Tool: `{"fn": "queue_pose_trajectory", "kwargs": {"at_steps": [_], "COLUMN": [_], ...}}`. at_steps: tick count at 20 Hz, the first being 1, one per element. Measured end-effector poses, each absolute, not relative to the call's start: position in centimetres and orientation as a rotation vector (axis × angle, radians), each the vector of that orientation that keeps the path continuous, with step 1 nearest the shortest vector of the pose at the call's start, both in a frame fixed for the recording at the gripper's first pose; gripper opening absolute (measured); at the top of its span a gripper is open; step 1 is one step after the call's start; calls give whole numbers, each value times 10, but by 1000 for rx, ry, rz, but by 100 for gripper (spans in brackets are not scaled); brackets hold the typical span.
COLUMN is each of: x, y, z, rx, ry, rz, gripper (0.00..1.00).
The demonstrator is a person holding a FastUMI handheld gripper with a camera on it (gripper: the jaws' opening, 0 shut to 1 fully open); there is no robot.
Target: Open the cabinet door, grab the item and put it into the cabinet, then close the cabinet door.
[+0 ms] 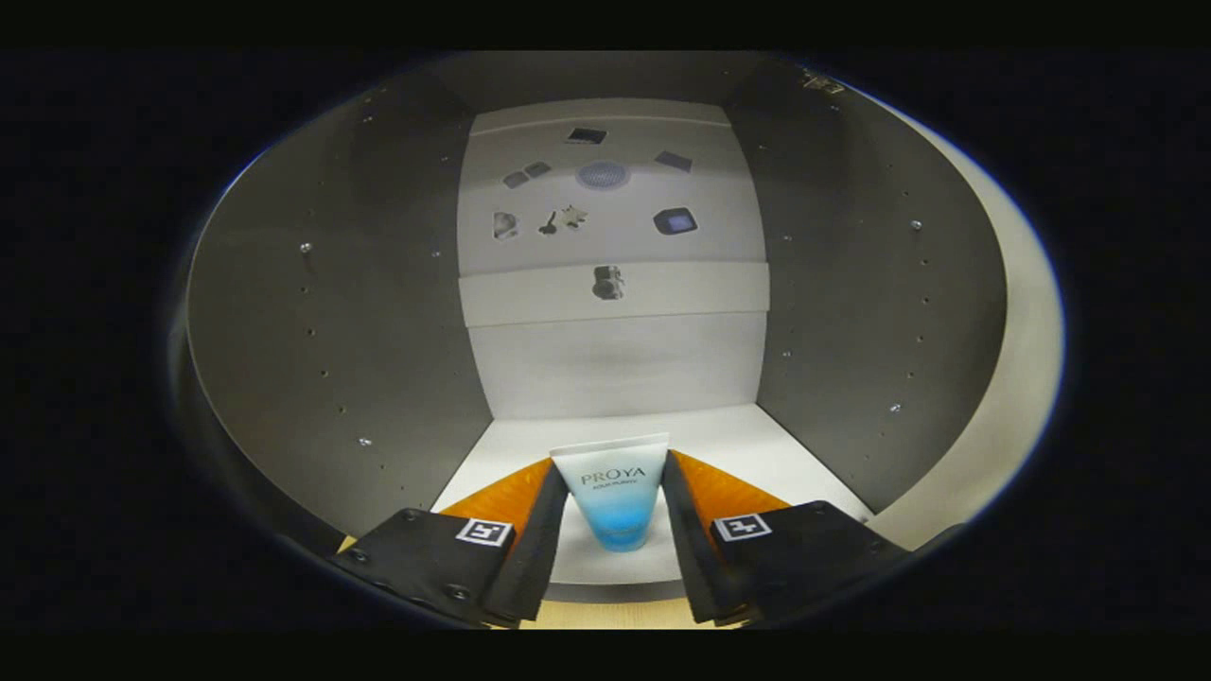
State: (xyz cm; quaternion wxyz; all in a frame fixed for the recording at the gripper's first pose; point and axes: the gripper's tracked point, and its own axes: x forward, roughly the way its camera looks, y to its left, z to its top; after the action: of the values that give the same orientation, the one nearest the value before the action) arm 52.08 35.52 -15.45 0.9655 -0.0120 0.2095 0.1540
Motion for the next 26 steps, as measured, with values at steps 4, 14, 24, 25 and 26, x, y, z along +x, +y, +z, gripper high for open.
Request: {"fn": "queue_pose_trajectory", "kwargs": {"at_steps": [4,14,24,25,26], "x": [524,510,386,369,351], "y": [358,348,306,299,291], "z": [-154,-132,-81,-79,-76], "rx": [-20,-28,10,20,29], "ry": [413,361,265,262,258], "rz": [319,293,258,254,250], "gripper": [63,98,98,98,98]}}
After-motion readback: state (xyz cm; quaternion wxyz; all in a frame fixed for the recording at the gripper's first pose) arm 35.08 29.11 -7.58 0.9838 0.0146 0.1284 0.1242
